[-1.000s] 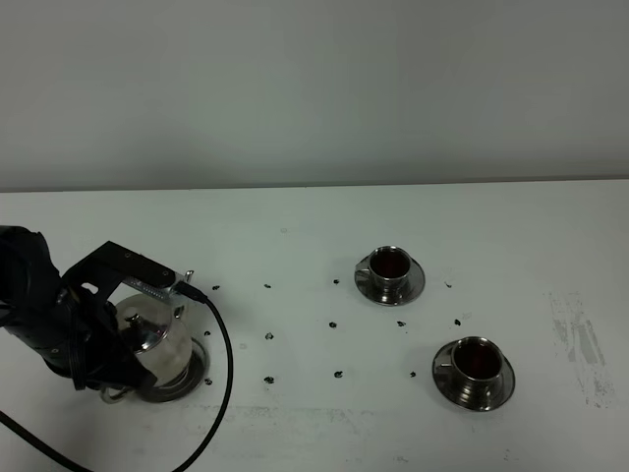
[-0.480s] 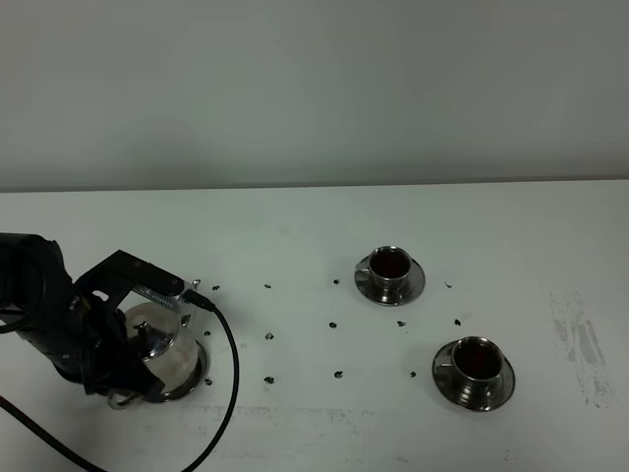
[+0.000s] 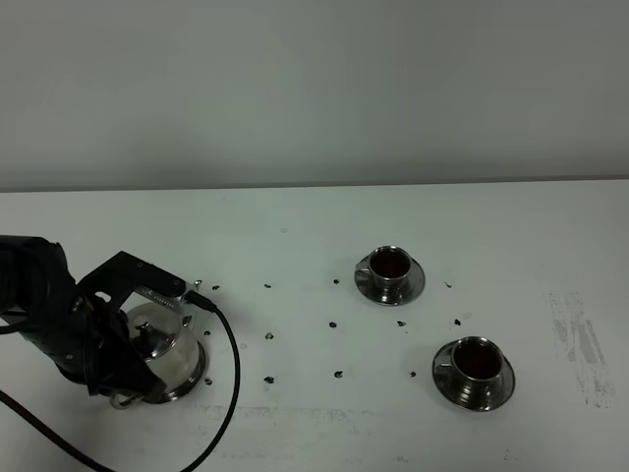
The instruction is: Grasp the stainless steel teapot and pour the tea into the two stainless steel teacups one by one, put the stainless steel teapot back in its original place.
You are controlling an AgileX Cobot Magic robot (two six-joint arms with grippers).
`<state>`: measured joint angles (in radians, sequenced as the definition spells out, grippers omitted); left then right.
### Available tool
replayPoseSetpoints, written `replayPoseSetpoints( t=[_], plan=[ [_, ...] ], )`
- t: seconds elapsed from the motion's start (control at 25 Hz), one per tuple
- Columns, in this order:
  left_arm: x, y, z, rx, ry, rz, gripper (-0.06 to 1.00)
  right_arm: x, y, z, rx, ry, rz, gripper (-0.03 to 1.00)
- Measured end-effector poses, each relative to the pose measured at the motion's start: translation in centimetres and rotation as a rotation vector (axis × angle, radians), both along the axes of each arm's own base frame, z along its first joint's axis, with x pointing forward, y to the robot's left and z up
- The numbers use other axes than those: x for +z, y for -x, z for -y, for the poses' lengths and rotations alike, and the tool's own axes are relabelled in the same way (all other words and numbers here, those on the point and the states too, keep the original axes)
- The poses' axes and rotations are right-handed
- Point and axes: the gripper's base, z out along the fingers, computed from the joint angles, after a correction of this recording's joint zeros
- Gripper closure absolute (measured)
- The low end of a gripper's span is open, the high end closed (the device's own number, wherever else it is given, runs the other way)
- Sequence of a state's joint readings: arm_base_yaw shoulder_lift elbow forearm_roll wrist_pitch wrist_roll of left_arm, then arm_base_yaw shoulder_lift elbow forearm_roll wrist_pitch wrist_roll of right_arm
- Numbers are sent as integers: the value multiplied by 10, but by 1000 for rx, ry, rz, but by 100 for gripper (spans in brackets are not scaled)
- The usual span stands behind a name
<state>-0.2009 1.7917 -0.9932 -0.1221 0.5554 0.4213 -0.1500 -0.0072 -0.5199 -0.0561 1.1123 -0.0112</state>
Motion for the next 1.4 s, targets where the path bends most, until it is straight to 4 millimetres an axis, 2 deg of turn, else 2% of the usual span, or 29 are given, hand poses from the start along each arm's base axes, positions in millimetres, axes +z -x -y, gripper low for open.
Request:
replayPoseSetpoints(
  t=[0.36, 0.44, 0.64, 0.92, 1.04, 1.16, 1.32, 1.4],
  plan=[
    [0, 0, 0, 0, 0, 2, 74, 0, 0, 0, 0, 0, 0, 74],
    [0, 0, 0, 2, 2, 2, 71, 0, 0, 0, 0, 0, 0, 74],
    [11, 1, 0, 3, 10, 40, 55, 0, 0, 0, 0, 0, 0, 74],
    [33, 9, 0, 11, 36, 59, 51, 0, 0, 0, 0, 0, 0, 74],
    [57, 17, -1, 10, 53, 112, 51, 0, 0, 0, 0, 0, 0, 74],
    [93, 32, -4, 7, 80, 211, 51, 0, 0, 0, 0, 0, 0, 74],
    [155, 67, -11, 2, 124, 427, 51, 0, 0, 0, 0, 0, 0, 74],
    [177, 85, -14, -1, 142, 517, 51, 0, 0, 0, 0, 0, 0, 74]
  ],
)
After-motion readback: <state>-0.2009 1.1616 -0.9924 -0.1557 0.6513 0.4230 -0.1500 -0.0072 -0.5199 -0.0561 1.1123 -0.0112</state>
